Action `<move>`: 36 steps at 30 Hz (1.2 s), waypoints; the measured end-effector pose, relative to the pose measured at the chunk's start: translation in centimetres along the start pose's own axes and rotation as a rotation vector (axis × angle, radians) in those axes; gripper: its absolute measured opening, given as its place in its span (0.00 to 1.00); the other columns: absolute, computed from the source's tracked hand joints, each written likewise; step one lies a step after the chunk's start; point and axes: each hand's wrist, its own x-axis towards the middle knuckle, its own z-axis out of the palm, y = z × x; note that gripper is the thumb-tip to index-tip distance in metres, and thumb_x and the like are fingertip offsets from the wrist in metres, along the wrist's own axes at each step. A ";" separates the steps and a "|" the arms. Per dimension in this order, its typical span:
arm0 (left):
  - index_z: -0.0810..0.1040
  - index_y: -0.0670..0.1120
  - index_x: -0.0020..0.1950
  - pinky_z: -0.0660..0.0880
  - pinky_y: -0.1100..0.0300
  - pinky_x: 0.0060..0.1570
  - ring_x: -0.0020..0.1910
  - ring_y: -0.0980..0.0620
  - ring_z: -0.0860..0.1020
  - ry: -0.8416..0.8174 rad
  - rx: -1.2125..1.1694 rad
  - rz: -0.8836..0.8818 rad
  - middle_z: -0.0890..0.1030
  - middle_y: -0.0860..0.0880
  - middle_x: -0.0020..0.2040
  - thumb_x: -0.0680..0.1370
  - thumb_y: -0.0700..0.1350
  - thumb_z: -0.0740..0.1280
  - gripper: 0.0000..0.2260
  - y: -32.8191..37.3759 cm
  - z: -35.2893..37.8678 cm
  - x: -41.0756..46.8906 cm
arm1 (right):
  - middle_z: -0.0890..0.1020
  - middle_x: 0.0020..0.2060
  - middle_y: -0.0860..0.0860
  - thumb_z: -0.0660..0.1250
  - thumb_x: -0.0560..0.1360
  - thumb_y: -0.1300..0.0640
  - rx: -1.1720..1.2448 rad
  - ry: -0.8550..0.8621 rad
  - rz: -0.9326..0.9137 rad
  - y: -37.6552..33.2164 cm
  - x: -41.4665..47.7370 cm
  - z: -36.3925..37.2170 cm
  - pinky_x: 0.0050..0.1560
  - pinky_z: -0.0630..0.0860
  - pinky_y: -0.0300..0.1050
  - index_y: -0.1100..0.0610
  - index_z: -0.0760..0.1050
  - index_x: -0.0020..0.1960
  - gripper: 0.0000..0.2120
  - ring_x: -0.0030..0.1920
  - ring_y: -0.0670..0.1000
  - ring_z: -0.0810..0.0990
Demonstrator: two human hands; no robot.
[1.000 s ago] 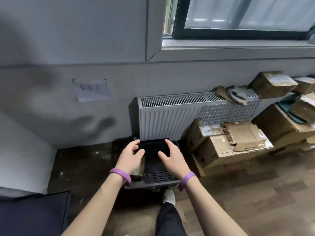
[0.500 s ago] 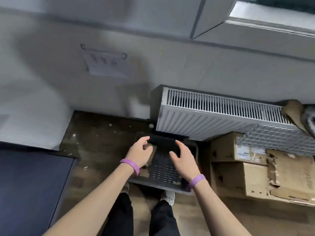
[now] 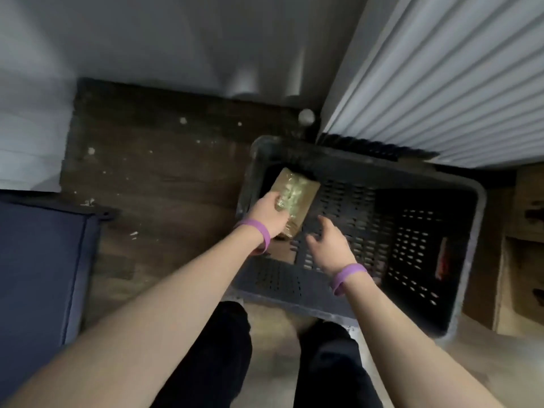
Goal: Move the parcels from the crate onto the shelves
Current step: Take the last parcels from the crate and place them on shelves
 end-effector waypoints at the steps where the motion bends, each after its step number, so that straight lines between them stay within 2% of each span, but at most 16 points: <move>1: 0.66 0.48 0.72 0.68 0.54 0.65 0.65 0.45 0.72 0.020 0.023 0.012 0.73 0.44 0.68 0.77 0.44 0.62 0.22 -1.1 1.2 2.6 | 0.71 0.68 0.61 0.62 0.78 0.58 -0.004 -0.008 0.016 1.1 2.5 1.5 0.63 0.66 0.45 0.58 0.61 0.75 0.26 0.67 0.60 0.71; 4: 0.65 0.48 0.73 0.65 0.56 0.68 0.68 0.43 0.69 0.069 0.062 0.020 0.68 0.42 0.70 0.76 0.42 0.63 0.25 -4.2 4.5 9.2 | 0.69 0.70 0.62 0.62 0.78 0.56 0.020 -0.042 0.060 4.1 9.2 5.4 0.66 0.66 0.47 0.59 0.56 0.76 0.29 0.69 0.61 0.69; 7: 0.53 0.51 0.77 0.58 0.53 0.72 0.74 0.42 0.58 0.086 0.084 -0.041 0.55 0.43 0.77 0.76 0.45 0.65 0.33 -7.7 7.1 14.2 | 0.65 0.73 0.59 0.63 0.79 0.57 0.138 -0.049 0.103 6.3 14.1 8.4 0.67 0.67 0.41 0.59 0.47 0.79 0.35 0.70 0.59 0.68; 9: 0.46 0.49 0.78 0.58 0.53 0.72 0.74 0.43 0.58 0.083 0.040 -0.128 0.54 0.43 0.77 0.76 0.48 0.66 0.38 -9.2 8.2 16.4 | 0.70 0.69 0.56 0.64 0.78 0.59 0.263 -0.033 0.109 7.3 16.0 9.7 0.51 0.70 0.25 0.58 0.48 0.78 0.35 0.63 0.54 0.73; 10: 0.46 0.48 0.78 0.59 0.53 0.71 0.73 0.44 0.60 0.078 0.020 -0.176 0.56 0.43 0.76 0.75 0.48 0.66 0.38 -9.5 8.5 17.0 | 0.73 0.66 0.55 0.64 0.78 0.61 0.333 -0.034 0.110 7.6 16.4 10.2 0.45 0.70 0.24 0.57 0.50 0.78 0.34 0.60 0.53 0.74; 11: 0.49 0.47 0.77 0.62 0.53 0.70 0.72 0.43 0.63 0.072 0.002 -0.219 0.59 0.43 0.75 0.75 0.47 0.66 0.37 -9.4 8.8 17.0 | 0.74 0.65 0.54 0.64 0.77 0.63 0.406 -0.030 0.107 7.8 16.5 10.4 0.48 0.72 0.26 0.56 0.53 0.77 0.33 0.59 0.53 0.75; 13: 0.58 0.46 0.74 0.68 0.53 0.66 0.66 0.43 0.69 0.059 -0.073 -0.282 0.65 0.43 0.70 0.73 0.47 0.67 0.32 -8.5 9.0 15.8 | 0.75 0.65 0.54 0.63 0.77 0.66 0.532 -0.004 0.117 8.0 15.6 10.0 0.63 0.73 0.40 0.56 0.56 0.76 0.31 0.61 0.52 0.76; 15: 0.60 0.45 0.71 0.70 0.51 0.64 0.64 0.44 0.70 0.050 -0.157 -0.314 0.66 0.45 0.69 0.73 0.46 0.68 0.30 -7.4 8.7 12.7 | 0.76 0.64 0.52 0.64 0.77 0.65 0.557 -0.007 0.126 7.8 12.9 8.4 0.65 0.73 0.48 0.55 0.57 0.76 0.31 0.61 0.52 0.77; 17: 0.59 0.44 0.70 0.70 0.50 0.64 0.64 0.44 0.70 0.030 -0.208 -0.330 0.66 0.44 0.68 0.73 0.44 0.69 0.30 -6.2 7.8 8.3 | 0.77 0.60 0.50 0.65 0.76 0.63 0.541 -0.005 0.118 7.0 8.8 6.3 0.59 0.75 0.44 0.54 0.59 0.76 0.30 0.57 0.49 0.78; 20: 0.62 0.45 0.63 0.72 0.49 0.61 0.60 0.45 0.73 -0.010 -0.286 -0.302 0.71 0.43 0.62 0.73 0.42 0.67 0.22 -3.1 5.3 0.7 | 0.78 0.60 0.51 0.64 0.76 0.62 0.535 0.013 0.117 4.8 1.3 2.4 0.61 0.76 0.47 0.53 0.61 0.75 0.29 0.54 0.49 0.78; 22: 0.64 0.45 0.60 0.75 0.51 0.55 0.55 0.46 0.76 -0.029 -0.313 -0.271 0.74 0.43 0.58 0.74 0.40 0.65 0.17 -0.3 3.0 -4.7 | 0.78 0.60 0.50 0.64 0.76 0.62 0.536 0.034 0.108 3.0 -3.9 -0.3 0.61 0.76 0.48 0.52 0.62 0.74 0.28 0.55 0.48 0.79; 24: 0.63 0.45 0.60 0.76 0.55 0.46 0.48 0.49 0.76 -0.050 -0.324 -0.239 0.75 0.43 0.55 0.74 0.40 0.64 0.16 2.7 0.4 -10.3 | 0.78 0.61 0.48 0.64 0.77 0.60 0.533 0.069 0.085 0.5 -9.5 -3.4 0.60 0.75 0.46 0.51 0.64 0.73 0.26 0.57 0.48 0.78; 26: 0.61 0.46 0.59 0.74 0.57 0.42 0.46 0.50 0.75 -0.040 -0.322 -0.220 0.74 0.45 0.52 0.75 0.42 0.64 0.17 5.8 -2.5 -16.1 | 0.78 0.60 0.45 0.64 0.78 0.58 0.524 0.129 0.040 -2.5 -15.4 -6.9 0.57 0.73 0.41 0.51 0.67 0.71 0.23 0.57 0.46 0.77; 31: 0.62 0.48 0.56 0.78 0.48 0.49 0.49 0.47 0.78 0.037 -0.488 -0.141 0.74 0.45 0.51 0.73 0.44 0.68 0.18 13.1 -9.8 -28.4 | 0.80 0.57 0.48 0.68 0.76 0.58 0.554 0.277 -0.153 -9.8 -28.4 -14.2 0.59 0.76 0.50 0.53 0.73 0.62 0.14 0.56 0.48 0.79; 33: 0.63 0.49 0.56 0.78 0.44 0.53 0.51 0.46 0.78 0.060 -0.561 -0.074 0.76 0.44 0.54 0.73 0.43 0.69 0.18 15.4 -12.1 -32.7 | 0.81 0.55 0.49 0.69 0.75 0.58 0.607 0.303 -0.238 -12.1 -32.2 -16.6 0.58 0.76 0.49 0.54 0.73 0.58 0.13 0.56 0.49 0.79; 36: 0.63 0.52 0.66 0.78 0.45 0.52 0.52 0.47 0.79 0.033 -0.625 0.021 0.78 0.46 0.56 0.73 0.40 0.71 0.26 17.4 -14.9 -38.1 | 0.83 0.52 0.52 0.71 0.74 0.60 0.727 0.259 -0.305 -14.3 -36.5 -19.8 0.51 0.80 0.42 0.55 0.74 0.55 0.12 0.55 0.49 0.82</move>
